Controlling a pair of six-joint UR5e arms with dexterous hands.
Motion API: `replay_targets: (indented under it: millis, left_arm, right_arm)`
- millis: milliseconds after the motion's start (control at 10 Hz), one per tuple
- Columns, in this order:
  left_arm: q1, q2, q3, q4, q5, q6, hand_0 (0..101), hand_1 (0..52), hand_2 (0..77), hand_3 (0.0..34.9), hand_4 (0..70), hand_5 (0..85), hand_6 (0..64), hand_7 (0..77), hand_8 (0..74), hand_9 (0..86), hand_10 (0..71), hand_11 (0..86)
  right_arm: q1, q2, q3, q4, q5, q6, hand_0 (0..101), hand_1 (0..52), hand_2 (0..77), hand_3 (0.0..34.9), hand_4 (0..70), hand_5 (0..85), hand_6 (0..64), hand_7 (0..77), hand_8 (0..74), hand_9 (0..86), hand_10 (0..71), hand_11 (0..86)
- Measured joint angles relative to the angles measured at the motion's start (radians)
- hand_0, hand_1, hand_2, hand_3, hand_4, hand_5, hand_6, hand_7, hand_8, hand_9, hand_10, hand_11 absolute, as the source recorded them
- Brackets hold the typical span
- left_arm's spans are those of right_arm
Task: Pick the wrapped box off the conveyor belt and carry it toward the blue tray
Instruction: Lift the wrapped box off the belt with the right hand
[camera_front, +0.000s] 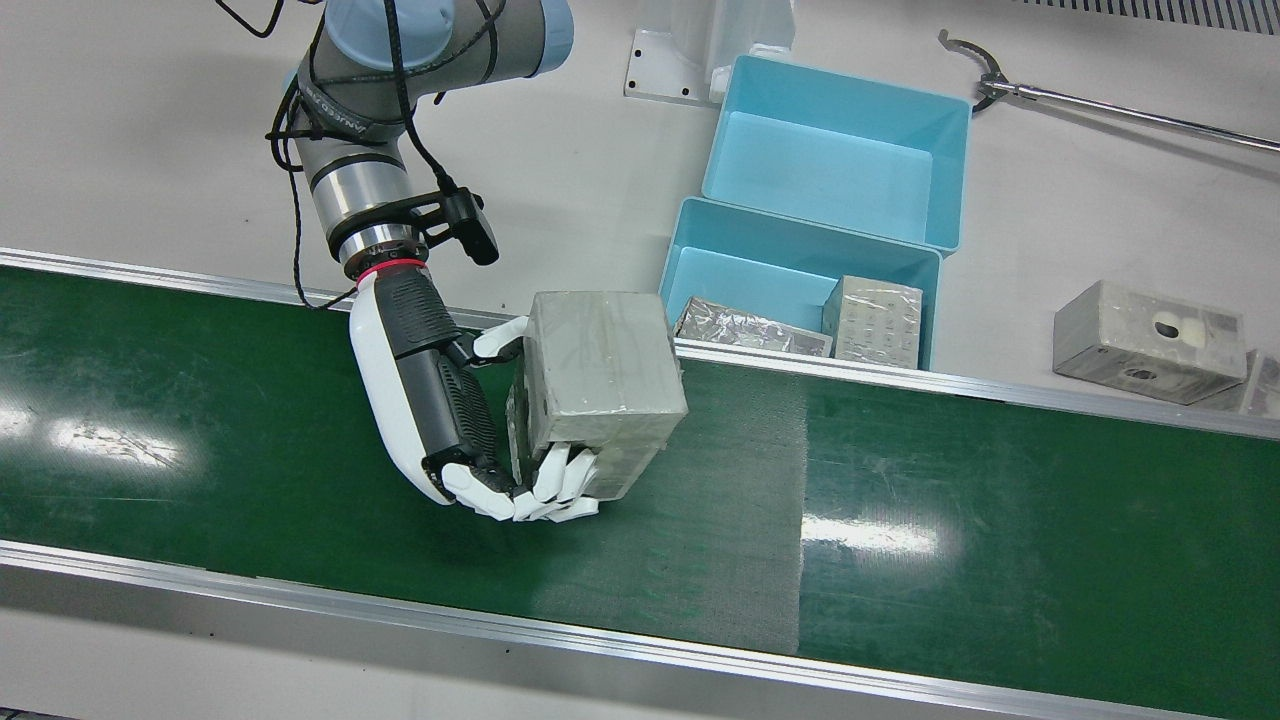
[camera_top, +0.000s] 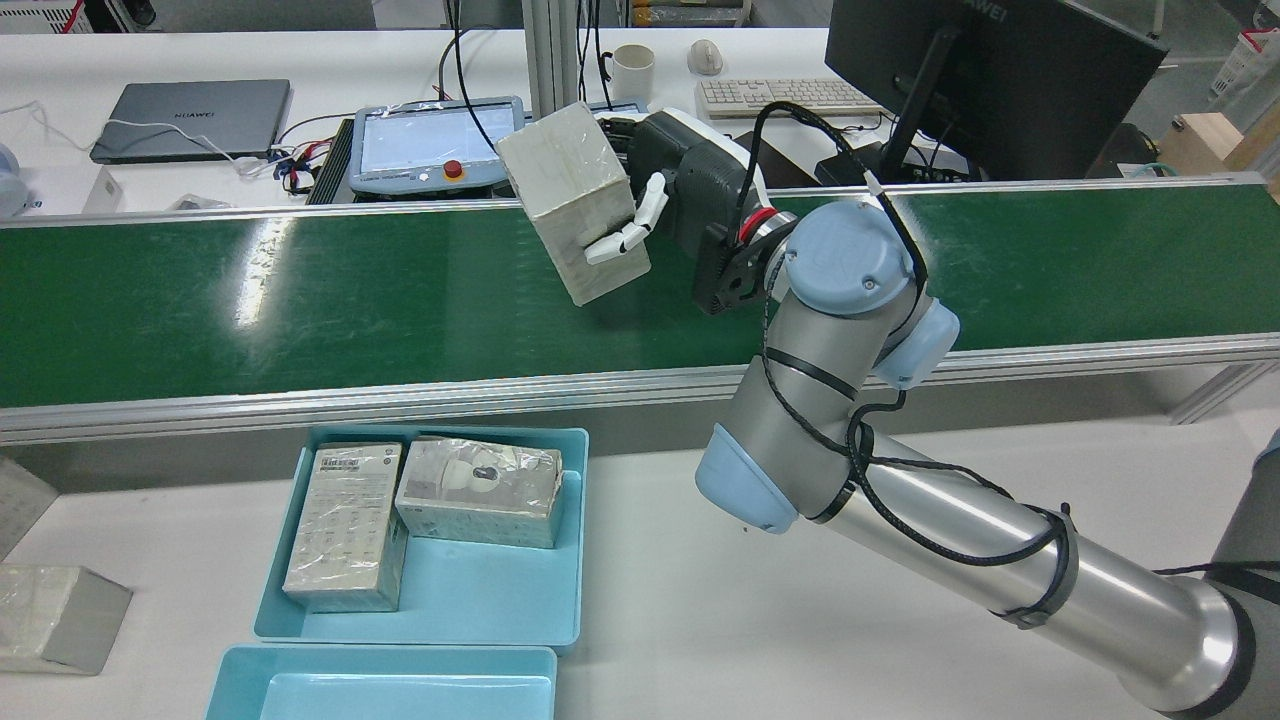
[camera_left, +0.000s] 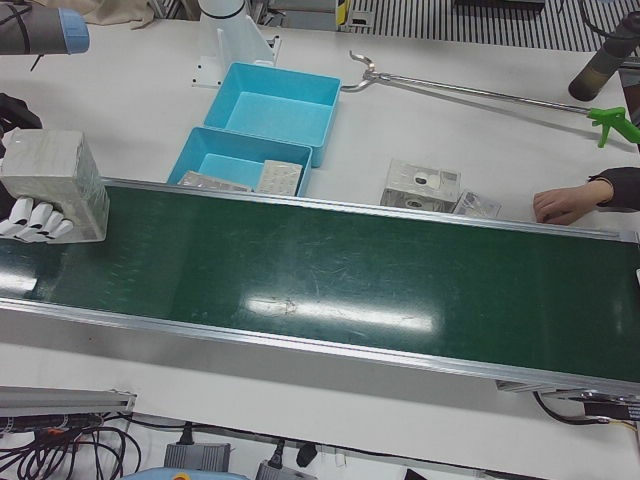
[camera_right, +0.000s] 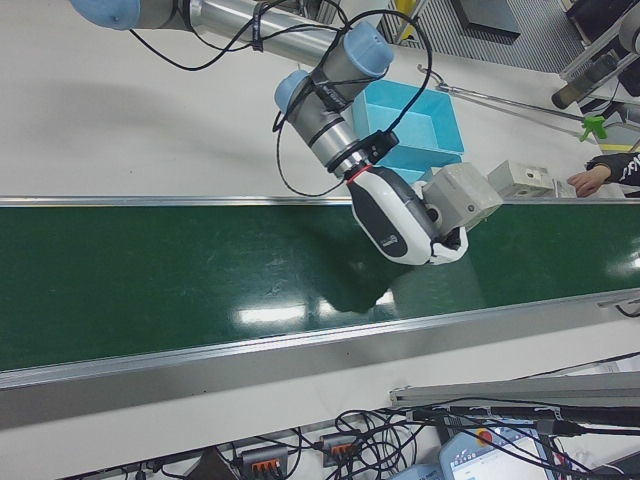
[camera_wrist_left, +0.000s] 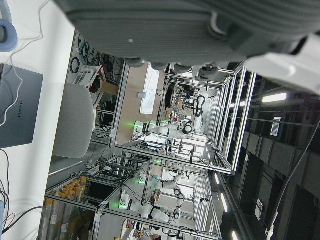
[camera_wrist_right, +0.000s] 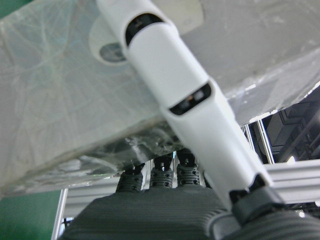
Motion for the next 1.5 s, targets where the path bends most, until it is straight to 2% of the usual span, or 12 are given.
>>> replay_targets:
  millis: [100, 300, 400, 500, 600, 700, 800, 900, 1100, 1200, 1500]
  left_arm:
    - [0.0, 0.0, 0.0, 0.0, 0.0, 0.0, 0, 0.0, 1.1, 0.0, 0.0, 1.1, 0.5, 0.5, 0.5, 0.0, 0.5, 0.5]
    - [0.0, 0.0, 0.0, 0.0, 0.0, 0.0, 0, 0.0, 1.1, 0.0, 0.0, 1.1, 0.5, 0.5, 0.5, 0.0, 0.0, 0.5]
    - [0.0, 0.0, 0.0, 0.0, 0.0, 0.0, 0, 0.0, 0.5, 0.0, 0.0, 1.1, 0.5, 0.5, 0.5, 0.5, 0.5, 0.5]
    - [0.0, 0.0, 0.0, 0.0, 0.0, 0.0, 0, 0.0, 0.5, 0.0, 0.0, 1.1, 0.5, 0.5, 0.5, 0.5, 0.0, 0.5]
    - [0.0, 0.0, 0.0, 0.0, 0.0, 0.0, 0, 0.0, 0.5, 0.0, 0.0, 1.1, 0.5, 0.5, 0.5, 0.5, 0.0, 0.5]
    - [0.0, 0.0, 0.0, 0.0, 0.0, 0.0, 0, 0.0, 1.1, 0.0, 0.0, 1.1, 0.5, 0.5, 0.5, 0.0, 0.0, 0.5]
    - [0.0, 0.0, 0.0, 0.0, 0.0, 0.0, 0, 0.0, 0.5, 0.0, 0.0, 1.1, 0.5, 0.5, 0.5, 0.0, 0.0, 0.5]
    - [0.0, 0.0, 0.0, 0.0, 0.0, 0.0, 0, 0.0, 0.5, 0.0, 0.0, 1.1, 0.5, 0.5, 0.5, 0.0, 0.0, 0.5]
    - [0.0, 0.0, 0.0, 0.0, 0.0, 0.0, 0, 0.0, 1.1, 0.0, 0.0, 1.1, 0.5, 0.5, 0.5, 0.0, 0.5, 0.5]
    - [0.0, 0.0, 0.0, 0.0, 0.0, 0.0, 0, 0.0, 1.1, 0.0, 0.0, 1.1, 0.5, 0.5, 0.5, 0.0, 0.0, 0.5]
    - [0.0, 0.0, 0.0, 0.0, 0.0, 0.0, 0, 0.0, 0.5, 0.0, 0.0, 1.1, 0.5, 0.5, 0.5, 0.0, 0.5, 0.5]
  right_arm:
    - [0.004, 0.047, -0.006, -0.03, -0.043, 0.019, 60, 10.9, 29.5, 0.0, 37.6, 59.5, 41.5, 46.4, 46.9, 45.3, 40.9, 36.0]
    - [-0.007, 0.142, -0.05, -0.064, -0.127, 0.061, 60, 10.9, 29.5, 0.0, 38.7, 59.5, 42.0, 47.5, 47.5, 45.8, 41.5, 37.1]
    - [-0.026, 0.19, -0.09, -0.07, -0.167, 0.089, 60, 2.2, 31.6, 0.0, 38.7, 60.0, 42.0, 48.0, 48.0, 45.8, 41.5, 37.6]
    - [-0.051, 0.237, -0.134, -0.072, -0.202, 0.111, 60, 2.2, 32.2, 0.0, 38.7, 60.0, 42.5, 48.0, 48.0, 45.8, 41.5, 37.6]
    - [-0.079, 0.281, -0.174, -0.072, -0.229, 0.126, 60, 2.2, 32.2, 0.0, 38.7, 60.0, 43.6, 51.8, 48.0, 45.8, 43.6, 38.7]
    - [-0.106, 0.316, -0.202, -0.071, -0.246, 0.136, 60, 2.2, 32.2, 0.0, 38.7, 60.0, 43.6, 51.8, 48.0, 45.8, 43.6, 38.7]
    - [-0.131, 0.342, -0.218, -0.071, -0.26, 0.145, 61, 2.2, 32.2, 0.0, 38.7, 60.0, 44.2, 54.0, 48.0, 45.8, 44.7, 38.7]
    - [-0.151, 0.363, -0.226, -0.07, -0.275, 0.155, 61, 0.5, 33.3, 0.0, 45.8, 56.2, 44.2, 55.1, 54.5, 44.2, 45.8, 38.7]
    - [-0.171, 0.383, -0.229, -0.069, -0.291, 0.17, 61, 0.5, 33.3, 0.0, 46.4, 56.2, 44.2, 55.1, 55.1, 44.7, 45.8, 38.7]
    - [-0.178, 0.391, -0.227, -0.069, -0.295, 0.175, 46, 0.5, 33.8, 0.0, 46.4, 56.2, 44.2, 55.1, 55.1, 44.7, 45.8, 38.7]
    - [-0.219, 0.407, -0.223, -0.065, -0.3, 0.183, 51, 0.5, 33.8, 0.0, 46.4, 56.2, 44.2, 55.1, 55.1, 44.7, 45.8, 38.7]
